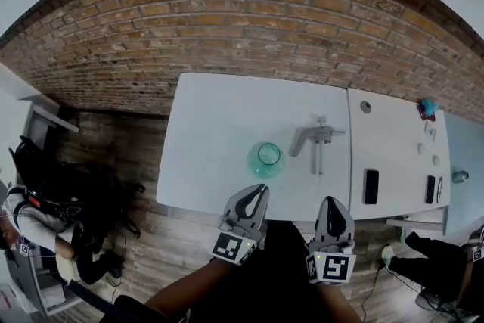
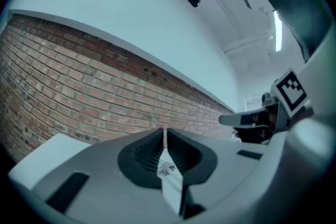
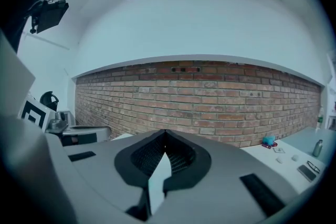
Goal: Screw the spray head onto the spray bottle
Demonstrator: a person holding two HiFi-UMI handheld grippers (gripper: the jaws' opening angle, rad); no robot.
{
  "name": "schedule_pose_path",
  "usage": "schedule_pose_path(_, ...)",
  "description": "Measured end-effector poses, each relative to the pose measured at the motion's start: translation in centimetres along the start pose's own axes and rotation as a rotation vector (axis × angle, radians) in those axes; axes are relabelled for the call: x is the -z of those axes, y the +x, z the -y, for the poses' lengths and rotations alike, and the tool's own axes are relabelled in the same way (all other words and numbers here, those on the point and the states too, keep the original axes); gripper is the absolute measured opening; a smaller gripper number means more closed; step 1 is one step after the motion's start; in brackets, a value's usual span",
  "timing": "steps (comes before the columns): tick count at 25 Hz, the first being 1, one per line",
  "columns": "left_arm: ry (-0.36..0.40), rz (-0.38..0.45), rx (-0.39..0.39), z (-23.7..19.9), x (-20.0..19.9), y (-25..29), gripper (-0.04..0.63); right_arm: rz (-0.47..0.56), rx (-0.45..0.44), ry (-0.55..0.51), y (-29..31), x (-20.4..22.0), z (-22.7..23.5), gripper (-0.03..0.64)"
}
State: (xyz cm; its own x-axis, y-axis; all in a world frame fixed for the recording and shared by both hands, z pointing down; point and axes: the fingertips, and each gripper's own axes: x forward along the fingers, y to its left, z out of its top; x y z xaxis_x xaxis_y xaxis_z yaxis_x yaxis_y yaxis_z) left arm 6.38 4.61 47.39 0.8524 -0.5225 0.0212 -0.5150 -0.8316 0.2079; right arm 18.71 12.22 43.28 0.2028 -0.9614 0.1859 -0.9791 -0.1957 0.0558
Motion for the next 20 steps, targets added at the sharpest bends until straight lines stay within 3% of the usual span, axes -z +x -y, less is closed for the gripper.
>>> schedule_pose_path(4, 0.013, -0.034, 0.027, 0.3, 0.8, 1.0, 0.003, 0.018, -0.031, -0.005, 1.8, -0.9, 0.1, 0.002)
schedule_pose_path(10, 0.038, -0.042, -0.011, -1.9, 1.8, 2.7, 0.018, 0.033, -0.078, -0.034, 4.2, -1.8, 0.6, 0.002)
schedule_pose_path(20, 0.079, -0.115, -0.073, -4.5, 6.0, 5.5, 0.319, 0.039, -0.148, -0.043, 6.9, -2.1, 0.0, 0.002)
